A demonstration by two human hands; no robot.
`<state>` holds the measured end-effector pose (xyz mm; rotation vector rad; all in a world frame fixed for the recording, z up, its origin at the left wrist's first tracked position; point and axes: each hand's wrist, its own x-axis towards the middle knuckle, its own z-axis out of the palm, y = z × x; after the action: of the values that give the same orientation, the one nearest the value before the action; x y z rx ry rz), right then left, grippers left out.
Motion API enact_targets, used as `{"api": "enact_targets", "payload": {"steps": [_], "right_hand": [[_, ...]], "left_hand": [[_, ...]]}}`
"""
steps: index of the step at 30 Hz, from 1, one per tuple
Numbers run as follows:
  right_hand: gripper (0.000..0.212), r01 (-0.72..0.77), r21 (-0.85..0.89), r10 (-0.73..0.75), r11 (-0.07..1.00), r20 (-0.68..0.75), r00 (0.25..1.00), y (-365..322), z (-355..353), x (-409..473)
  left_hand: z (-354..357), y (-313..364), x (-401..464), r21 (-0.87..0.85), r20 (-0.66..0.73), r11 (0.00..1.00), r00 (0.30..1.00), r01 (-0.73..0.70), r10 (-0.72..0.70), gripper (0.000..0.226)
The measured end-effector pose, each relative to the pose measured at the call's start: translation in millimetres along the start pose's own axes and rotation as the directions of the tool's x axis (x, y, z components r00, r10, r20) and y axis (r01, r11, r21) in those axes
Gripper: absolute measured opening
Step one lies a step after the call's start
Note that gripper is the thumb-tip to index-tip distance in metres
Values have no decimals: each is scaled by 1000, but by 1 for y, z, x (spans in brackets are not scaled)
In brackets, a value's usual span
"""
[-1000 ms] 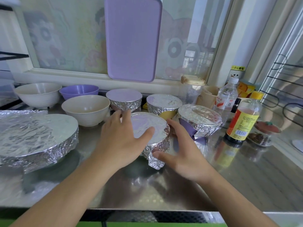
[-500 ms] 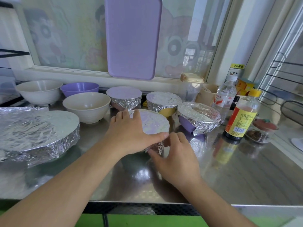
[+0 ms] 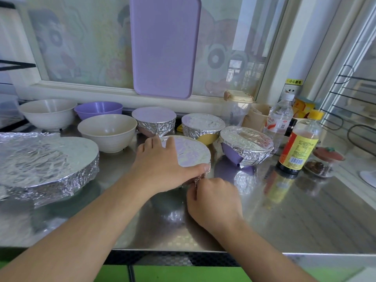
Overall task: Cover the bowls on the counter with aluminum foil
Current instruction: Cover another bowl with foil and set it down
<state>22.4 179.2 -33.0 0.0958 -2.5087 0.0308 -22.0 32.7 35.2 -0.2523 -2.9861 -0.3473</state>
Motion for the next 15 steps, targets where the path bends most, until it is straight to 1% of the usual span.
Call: {"api": "enact_targets", "payload": {"steps": [2, 5, 7, 8, 9, 10, 12, 13, 14, 15], "right_hand": [[44, 2, -21, -1, 1000, 67, 998, -5, -4, 0], [45, 45, -51, -36, 998, 171, 985, -10, -4, -1], [47, 79, -17, -75, 997, 176, 982, -14, -6, -1], [43, 92, 3, -92, 996, 168, 982, -16, -6, -1], [35, 109, 16, -110, 994, 174, 979, -17, -8, -1], [26, 136, 5, -135, 991, 164, 977, -16, -9, 0], [16, 176, 11, -175, 984, 163, 971, -9, -12, 1], [14, 180, 58, -188, 982, 210, 959, -4, -14, 3], [15, 159, 146, -196, 976, 287, 938, 4, -15, 4], [17, 131, 244, -209, 961, 328, 921, 14, -14, 5]], "left_hand": [[0, 1, 0, -6, 8, 1000, 1000, 1, -1, 130], [0, 1, -1, -7, 8, 1000, 1000, -1, 1, 129], [-1, 1, 0, -6, 15, 1000, 1000, -3, 3, 129], [-1, 1, -1, -7, 21, 1000, 1000, -5, 5, 130], [-2, 1, 0, -6, 29, 1000, 1000, -7, 8, 131], [-2, 0, 0, -5, 37, 1000, 999, -12, 12, 132], [-3, 0, -1, -2, 54, 1000, 998, -24, 24, 136], [-4, -1, -1, 1, 63, 1000, 998, -30, 30, 138], [-4, -2, 0, 4, 68, 999, 997, -35, 35, 139], [-3, -3, 0, 8, 67, 999, 997, -41, 41, 139]]}}
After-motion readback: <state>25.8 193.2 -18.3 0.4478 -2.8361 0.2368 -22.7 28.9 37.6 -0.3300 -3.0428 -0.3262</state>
